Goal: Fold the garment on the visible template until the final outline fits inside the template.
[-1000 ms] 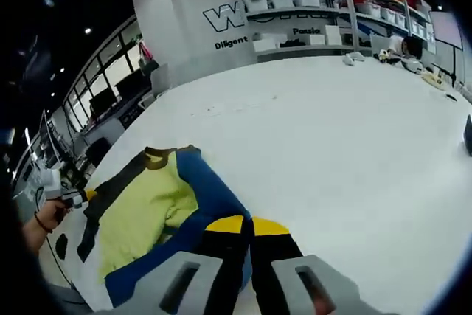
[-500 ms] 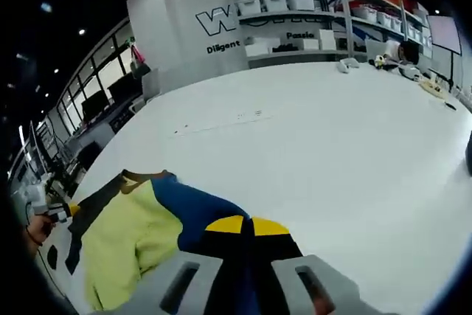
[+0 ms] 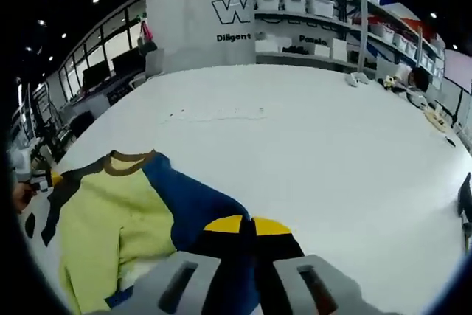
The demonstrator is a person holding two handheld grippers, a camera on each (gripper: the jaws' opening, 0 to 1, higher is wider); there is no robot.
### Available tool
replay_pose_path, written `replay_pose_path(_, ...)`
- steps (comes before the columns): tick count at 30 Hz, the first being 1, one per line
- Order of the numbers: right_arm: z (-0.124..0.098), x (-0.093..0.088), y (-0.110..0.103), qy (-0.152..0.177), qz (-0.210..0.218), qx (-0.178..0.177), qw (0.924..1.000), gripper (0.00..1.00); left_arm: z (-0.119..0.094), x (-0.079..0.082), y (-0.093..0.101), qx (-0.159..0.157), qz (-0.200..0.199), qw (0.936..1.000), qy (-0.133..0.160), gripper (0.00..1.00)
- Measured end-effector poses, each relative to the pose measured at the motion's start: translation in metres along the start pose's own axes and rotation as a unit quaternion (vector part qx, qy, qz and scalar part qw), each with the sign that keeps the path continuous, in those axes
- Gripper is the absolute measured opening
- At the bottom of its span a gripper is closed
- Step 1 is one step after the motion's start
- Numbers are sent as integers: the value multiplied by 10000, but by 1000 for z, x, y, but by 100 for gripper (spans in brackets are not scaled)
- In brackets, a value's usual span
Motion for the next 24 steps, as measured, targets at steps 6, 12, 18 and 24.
replay_pose_path(6,-13,7,-7,153,-90,60,9998,27,-11,19,3,-65,28,9990,437,8)
replay_pose_path(12,-25,10,-27,188,-18,460,9988,29,-26,31,26,-464,308,9963,651,10)
replay_pose_path(18,-39,15,-47,328,-228,801,9960,31,-36,38,37,-657,415,9937,813,10)
replay_pose_path(24,-47,10,-62,320,-356,965,9942,32,-45,39,47,-907,324,9911,921,8)
Point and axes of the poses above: the point that each gripper's makers call its tool centre point, and the gripper's own axes: z roughly forward along the fingers, y roughly to its right, x roughly out of its top, the point moved 8 cm from there along -z, roughly backward along the fingers, and after that the axes turned 8 degrees about z, right-handed, at the moved point
